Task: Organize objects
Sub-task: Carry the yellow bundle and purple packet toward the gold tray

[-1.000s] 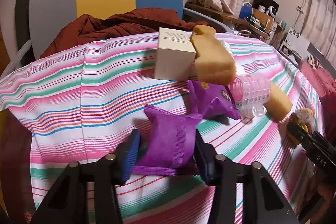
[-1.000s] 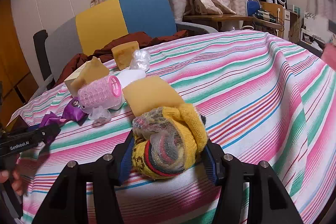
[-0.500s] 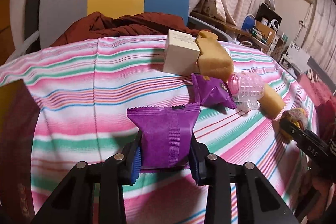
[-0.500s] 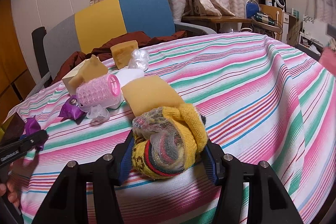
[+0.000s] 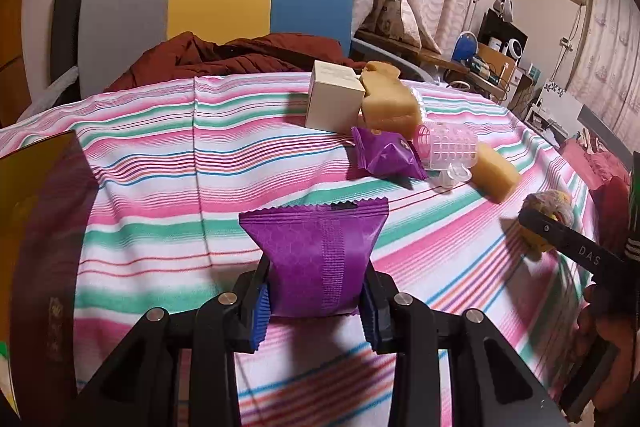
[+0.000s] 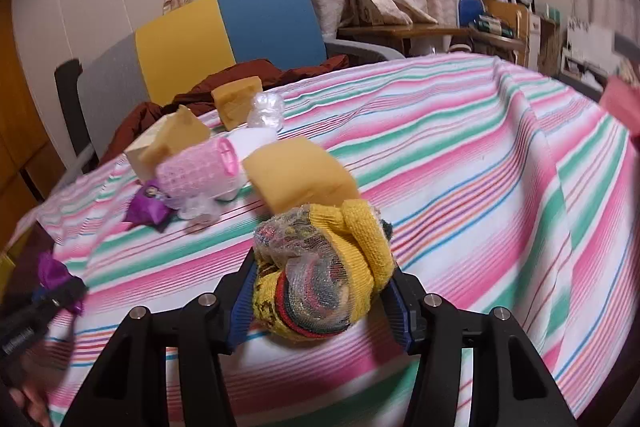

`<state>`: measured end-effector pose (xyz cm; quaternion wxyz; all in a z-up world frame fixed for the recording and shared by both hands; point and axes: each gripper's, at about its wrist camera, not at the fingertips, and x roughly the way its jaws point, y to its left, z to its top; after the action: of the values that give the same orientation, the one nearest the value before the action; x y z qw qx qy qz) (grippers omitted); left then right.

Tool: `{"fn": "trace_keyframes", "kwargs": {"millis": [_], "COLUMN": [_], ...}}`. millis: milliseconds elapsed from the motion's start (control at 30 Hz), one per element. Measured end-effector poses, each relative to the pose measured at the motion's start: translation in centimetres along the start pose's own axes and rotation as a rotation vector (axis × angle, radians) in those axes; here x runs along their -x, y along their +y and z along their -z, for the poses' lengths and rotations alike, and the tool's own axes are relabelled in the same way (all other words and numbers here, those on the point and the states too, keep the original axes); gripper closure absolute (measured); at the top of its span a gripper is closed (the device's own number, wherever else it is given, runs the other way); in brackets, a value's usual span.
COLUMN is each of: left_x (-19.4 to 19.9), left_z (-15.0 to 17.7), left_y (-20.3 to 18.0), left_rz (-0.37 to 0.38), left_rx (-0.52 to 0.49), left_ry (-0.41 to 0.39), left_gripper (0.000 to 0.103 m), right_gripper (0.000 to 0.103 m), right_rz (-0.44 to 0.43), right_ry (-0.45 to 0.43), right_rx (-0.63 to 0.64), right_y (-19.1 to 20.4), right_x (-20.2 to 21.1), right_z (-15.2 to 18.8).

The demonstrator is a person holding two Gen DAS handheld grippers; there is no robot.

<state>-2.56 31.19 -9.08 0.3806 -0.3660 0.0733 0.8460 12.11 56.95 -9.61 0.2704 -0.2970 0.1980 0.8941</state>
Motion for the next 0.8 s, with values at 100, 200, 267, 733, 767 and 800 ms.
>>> {"fn": "trace_keyframes", "kwargs": {"millis": [100,200,267,733,767,800], "left_x": [0.5,1.0,1.4,8.1,8.6,9.2], "left_z": [0.6,1.2,1.5,4.0,4.1,4.2], "left_y": [-0.1,-0.1,0.0,1.6,1.9,2.4], "left_rz": [-0.003,0.004,0.009,0.062,0.065,0.067], "left_rx": [-0.007,-0.010,-0.005,0.039,0.051,0.060], "left_ry": [-0.009,-0.014,-0.018,-0.081,-0.085,-0.091], "left_gripper": [0.067,0.067,0.067,0.067,0.067,0.067], "right_gripper": [0.048,0.048,0.048,0.048,0.048,0.048], "right_rz": [-0.036,-0.087,-0.126,-0.296,-0.305,-0.313], "right_ry": [0.017,0.025,0.029,0.072,0.072,0.070], "right_rx": [-0.006,0.002,0.009,0.045,0.050,0.057], "right_y": [1.3,3.0,4.4,12.2,12.6,13.0], "right_x": [0.5,1.2,1.7,4.2,4.6,4.8], "right_z": [0.3,0.6,0.7,2.8,2.9,3.0]}}
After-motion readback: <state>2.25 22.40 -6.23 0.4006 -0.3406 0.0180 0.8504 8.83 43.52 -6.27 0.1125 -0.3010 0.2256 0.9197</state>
